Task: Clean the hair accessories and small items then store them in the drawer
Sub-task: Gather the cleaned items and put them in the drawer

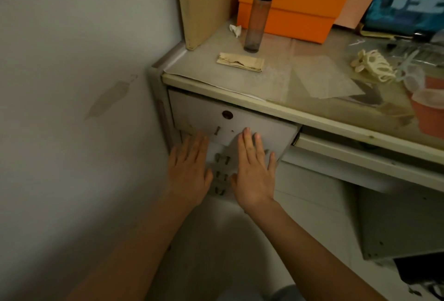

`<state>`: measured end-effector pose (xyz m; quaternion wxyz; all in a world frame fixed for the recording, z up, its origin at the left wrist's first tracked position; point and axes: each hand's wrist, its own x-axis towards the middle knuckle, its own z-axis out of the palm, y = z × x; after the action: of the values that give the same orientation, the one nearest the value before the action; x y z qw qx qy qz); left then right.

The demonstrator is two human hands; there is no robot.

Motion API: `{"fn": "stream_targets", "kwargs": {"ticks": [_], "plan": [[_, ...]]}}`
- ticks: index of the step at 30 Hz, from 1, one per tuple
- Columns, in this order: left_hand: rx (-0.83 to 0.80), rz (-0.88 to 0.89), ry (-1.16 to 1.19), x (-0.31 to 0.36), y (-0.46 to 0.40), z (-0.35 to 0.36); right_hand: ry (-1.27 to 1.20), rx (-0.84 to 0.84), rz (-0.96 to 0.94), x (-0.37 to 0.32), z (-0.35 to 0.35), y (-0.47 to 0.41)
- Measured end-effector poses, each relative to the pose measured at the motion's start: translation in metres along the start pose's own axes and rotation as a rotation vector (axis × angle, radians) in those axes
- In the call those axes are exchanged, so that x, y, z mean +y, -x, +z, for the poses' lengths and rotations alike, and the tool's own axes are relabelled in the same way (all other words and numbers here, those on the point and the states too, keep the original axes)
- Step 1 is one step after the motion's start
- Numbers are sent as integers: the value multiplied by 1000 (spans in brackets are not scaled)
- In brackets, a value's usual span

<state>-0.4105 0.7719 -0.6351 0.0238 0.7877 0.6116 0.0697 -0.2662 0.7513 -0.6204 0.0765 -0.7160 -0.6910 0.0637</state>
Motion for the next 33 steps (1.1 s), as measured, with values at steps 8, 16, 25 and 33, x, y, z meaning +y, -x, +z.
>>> {"fn": "stream_targets", "kwargs": {"ticks": [8,16,25,33], "plan": [[-14,-2,21,0,-16,24,57,36,-12,16,7,-29],[22,30,9,-4,-24,51,89,92,-62,28,15,-49],[14,39,4,-10,-38,69,130,235,-64,45,66,-26],[140,51,-24,-8,-53,71,134,174,-3,38,76,-39]]}}
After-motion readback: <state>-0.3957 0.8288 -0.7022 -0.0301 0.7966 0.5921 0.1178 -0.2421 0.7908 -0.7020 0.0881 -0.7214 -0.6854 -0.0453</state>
